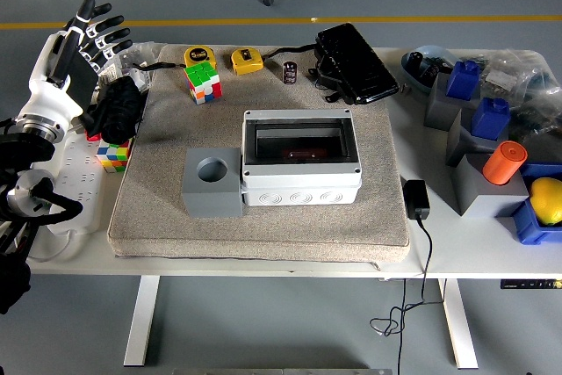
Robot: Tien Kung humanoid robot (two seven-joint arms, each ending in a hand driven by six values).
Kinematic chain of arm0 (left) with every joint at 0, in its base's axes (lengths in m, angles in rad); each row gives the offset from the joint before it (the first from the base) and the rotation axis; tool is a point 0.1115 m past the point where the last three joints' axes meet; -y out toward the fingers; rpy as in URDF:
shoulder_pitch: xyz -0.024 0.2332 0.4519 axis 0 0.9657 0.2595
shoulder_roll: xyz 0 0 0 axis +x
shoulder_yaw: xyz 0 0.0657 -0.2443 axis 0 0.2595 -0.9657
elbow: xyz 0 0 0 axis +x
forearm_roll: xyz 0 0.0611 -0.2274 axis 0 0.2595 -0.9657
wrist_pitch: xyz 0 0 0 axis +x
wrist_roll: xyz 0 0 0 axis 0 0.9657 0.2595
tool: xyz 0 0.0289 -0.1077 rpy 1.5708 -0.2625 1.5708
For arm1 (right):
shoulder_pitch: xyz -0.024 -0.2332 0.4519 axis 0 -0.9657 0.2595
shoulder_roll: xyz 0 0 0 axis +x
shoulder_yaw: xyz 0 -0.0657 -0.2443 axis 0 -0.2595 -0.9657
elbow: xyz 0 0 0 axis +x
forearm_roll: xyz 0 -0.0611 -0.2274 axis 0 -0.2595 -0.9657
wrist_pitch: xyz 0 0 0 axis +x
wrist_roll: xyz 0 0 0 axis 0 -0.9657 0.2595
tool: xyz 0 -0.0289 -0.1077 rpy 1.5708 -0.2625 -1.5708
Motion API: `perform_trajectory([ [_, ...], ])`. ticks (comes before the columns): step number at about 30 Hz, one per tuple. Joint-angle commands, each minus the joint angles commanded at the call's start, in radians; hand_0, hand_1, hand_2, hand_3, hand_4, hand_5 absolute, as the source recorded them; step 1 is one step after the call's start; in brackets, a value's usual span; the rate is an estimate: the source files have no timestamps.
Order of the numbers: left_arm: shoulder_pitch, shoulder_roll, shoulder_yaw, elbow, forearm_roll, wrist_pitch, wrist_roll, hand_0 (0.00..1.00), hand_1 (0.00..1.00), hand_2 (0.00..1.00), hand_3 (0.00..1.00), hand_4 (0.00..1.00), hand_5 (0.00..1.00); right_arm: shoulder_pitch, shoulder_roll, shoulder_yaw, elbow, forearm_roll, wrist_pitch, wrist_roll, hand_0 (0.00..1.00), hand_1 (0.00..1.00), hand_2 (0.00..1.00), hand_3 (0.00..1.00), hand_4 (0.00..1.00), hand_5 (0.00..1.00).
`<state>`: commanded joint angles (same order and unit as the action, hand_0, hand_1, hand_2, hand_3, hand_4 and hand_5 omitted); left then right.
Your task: Fetch the battery,place it into the box,close the lid of the box
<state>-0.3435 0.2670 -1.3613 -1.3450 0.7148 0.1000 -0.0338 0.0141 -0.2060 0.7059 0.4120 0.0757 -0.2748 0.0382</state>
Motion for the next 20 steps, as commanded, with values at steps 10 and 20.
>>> perform_trajectory([
  [10,0.005,-0.002,0.024,0.003,-0.002,-0.003,0.003,0.667,0.649,0.638,0.653,0.998,0.571,-0.002,0.001,-0.001,0.001,0.001,-0.001,0.002,0.613,0.637,0.645,0.576,0.984,0.568],
  [20,0.003,-0.001,0.055,0.008,-0.009,-0.003,0.003,0.665,0.648,0.637,0.653,0.998,0.57,-0.001,0.002,0.003,0.002,-0.001,0.0,0.002,0.612,0.637,0.646,0.577,0.984,0.568],
])
